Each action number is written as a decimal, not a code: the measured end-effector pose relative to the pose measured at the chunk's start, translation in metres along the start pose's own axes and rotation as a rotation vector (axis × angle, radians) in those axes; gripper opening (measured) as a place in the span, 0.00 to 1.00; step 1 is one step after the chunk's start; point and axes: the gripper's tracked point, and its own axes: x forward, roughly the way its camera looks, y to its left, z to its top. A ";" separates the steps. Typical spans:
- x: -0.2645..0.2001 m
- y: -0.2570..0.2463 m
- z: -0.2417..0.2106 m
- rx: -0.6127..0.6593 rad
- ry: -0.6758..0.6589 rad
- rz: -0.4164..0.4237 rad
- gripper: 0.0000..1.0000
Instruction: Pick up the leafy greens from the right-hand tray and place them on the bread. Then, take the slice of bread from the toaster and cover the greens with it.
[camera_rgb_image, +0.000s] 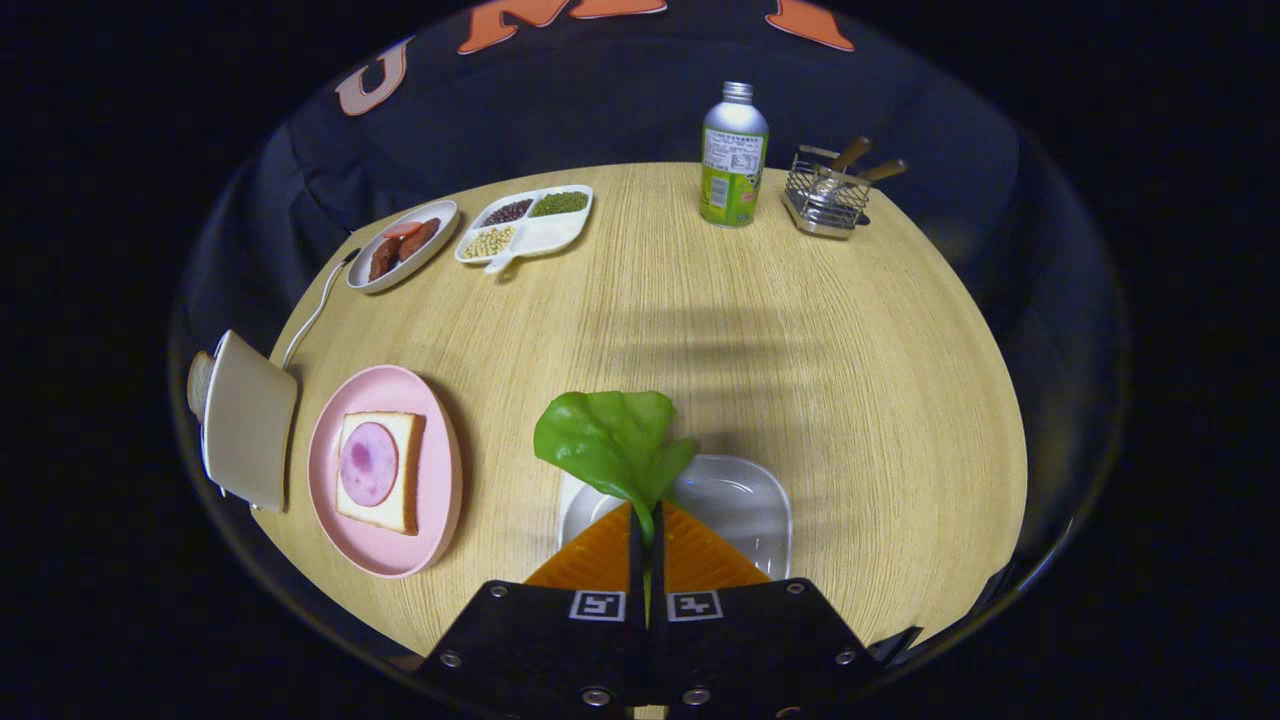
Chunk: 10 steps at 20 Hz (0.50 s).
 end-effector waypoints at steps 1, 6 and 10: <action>-0.006 0.006 0.005 -0.001 -0.013 0.009 0.01; -0.027 0.036 0.022 -0.048 -0.041 0.038 0.01; -0.033 0.070 0.030 -0.080 -0.038 0.076 0.01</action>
